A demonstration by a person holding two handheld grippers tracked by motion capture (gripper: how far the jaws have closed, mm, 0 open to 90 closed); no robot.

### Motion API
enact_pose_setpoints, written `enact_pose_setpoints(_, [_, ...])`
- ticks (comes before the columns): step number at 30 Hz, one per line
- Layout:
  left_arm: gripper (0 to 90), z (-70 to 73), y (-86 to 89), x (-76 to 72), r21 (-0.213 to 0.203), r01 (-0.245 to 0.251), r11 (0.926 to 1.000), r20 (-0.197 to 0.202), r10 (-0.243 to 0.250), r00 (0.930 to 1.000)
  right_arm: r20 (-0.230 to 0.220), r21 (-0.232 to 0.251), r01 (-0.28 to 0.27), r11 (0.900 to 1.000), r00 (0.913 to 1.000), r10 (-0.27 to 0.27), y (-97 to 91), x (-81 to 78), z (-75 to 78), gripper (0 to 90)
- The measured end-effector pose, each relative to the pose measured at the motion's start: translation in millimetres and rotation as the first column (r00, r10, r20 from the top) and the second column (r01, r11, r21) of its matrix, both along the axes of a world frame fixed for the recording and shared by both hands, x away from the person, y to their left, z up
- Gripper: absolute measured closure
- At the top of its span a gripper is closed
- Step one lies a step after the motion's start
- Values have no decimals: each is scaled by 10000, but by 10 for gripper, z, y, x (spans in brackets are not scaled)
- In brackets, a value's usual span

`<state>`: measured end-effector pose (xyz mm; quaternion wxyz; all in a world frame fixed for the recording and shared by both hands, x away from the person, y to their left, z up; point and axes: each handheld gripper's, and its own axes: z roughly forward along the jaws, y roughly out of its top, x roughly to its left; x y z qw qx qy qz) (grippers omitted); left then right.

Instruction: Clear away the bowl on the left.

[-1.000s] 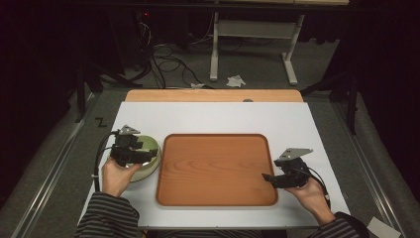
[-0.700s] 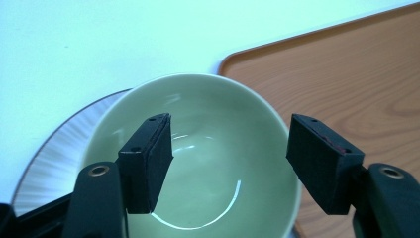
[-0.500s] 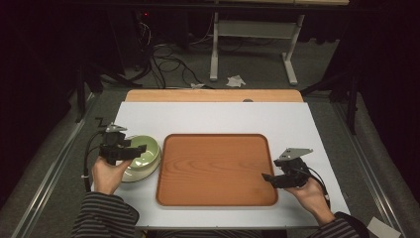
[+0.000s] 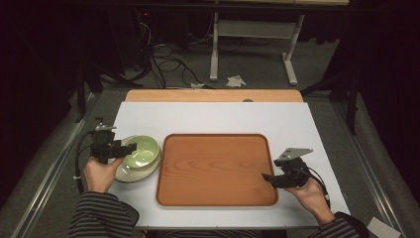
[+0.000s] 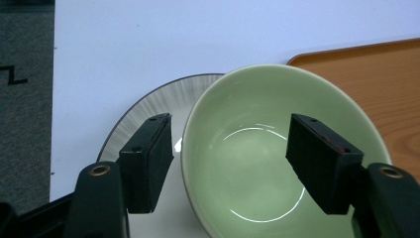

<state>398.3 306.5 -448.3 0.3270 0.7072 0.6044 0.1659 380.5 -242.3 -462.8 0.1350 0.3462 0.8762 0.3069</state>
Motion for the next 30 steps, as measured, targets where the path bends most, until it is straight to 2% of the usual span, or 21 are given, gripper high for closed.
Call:
enact_pose_setpoints(2, [348,-10,-1,9,98,-33,9999,-59,33,10000,-39,-8,-21,10000,10000,21,2,-2,0,324])
enact_pose_setpoints(7, [351,-64,18,41,-56,-125,9999,-320,124,9994,-76,-110,-37,9999,10000,37,5,1,-2,324])
enact_pose_setpoints(10, [387,-103,25,66,-133,-116,9998,-602,108,9981,-93,-95,-32,9999,10000,31,12,-2,-7,324])
enact_pose_setpoints(14, [421,-133,42,83,-253,-190,9995,-732,171,9972,-106,-89,-62,9999,9999,61,18,-3,-9,324])
enact_pose_setpoints(19, [448,-197,57,126,-255,-230,9994,-1159,199,9931,-110,-169,-67,9998,9999,65,24,0,-17,324])
enact_pose_setpoints(22, [473,-221,71,136,-282,-247,9993,-1299,209,9913,-83,-174,-116,9998,9999,114,26,-2,-21,324])
enact_pose_setpoints(25, [508,-240,82,144,-378,-507,9980,-1459,447,9883,-132,-167,-112,9998,9999,110,25,2,-20,323])
enact_pose_setpoints(27, [539,-248,90,151,-546,-543,9970,-1536,454,9871,-114,-176,-90,9998,9999,88,26,5,-26,323])
enact_pose_setpoints(30, [569,-259,82,156,-506,-481,9976,-1686,390,9849,-122,-209,-92,9997,9999,89,31,-1,-25,323])
